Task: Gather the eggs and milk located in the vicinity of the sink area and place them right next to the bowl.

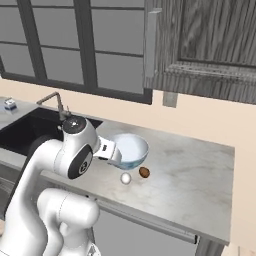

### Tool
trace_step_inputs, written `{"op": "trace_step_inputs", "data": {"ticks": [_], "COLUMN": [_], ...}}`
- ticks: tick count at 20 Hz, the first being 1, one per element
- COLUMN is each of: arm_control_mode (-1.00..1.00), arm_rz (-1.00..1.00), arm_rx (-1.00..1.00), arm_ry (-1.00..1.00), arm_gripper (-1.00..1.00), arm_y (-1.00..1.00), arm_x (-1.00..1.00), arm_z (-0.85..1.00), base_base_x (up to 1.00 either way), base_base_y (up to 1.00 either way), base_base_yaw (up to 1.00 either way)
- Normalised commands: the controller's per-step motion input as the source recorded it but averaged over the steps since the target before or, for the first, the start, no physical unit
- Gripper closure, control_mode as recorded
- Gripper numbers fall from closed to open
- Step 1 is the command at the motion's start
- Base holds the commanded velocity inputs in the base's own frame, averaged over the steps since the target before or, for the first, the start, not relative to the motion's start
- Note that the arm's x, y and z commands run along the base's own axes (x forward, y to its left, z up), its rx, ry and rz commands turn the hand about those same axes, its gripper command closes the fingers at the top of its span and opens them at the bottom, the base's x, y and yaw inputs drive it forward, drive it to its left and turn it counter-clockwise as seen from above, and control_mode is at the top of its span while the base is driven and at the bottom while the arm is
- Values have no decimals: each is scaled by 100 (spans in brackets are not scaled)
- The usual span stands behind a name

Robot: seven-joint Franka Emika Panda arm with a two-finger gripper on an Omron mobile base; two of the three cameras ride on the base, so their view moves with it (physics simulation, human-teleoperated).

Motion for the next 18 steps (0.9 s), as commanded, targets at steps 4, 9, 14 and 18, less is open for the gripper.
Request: {"op": "trace_step_inputs", "data": {"ticks": [4, 9, 14, 18], "arm_control_mode": [100, 100, 100, 100], "arm_rz": [0, 0, 0, 0], "arm_rx": [0, 0, 0, 0], "arm_ry": [0, 0, 0, 0], "arm_gripper": [-100, -100, -100, -100], "arm_y": [0, 0, 0, 0], "arm_x": [0, 0, 0, 0], "arm_z": [0, 0, 0, 0], "base_base_x": [-17, -21, -23, -10], "base_base_y": [46, 54, 60, 62], "base_base_yaw": [-2, -3, -3, -3]}}
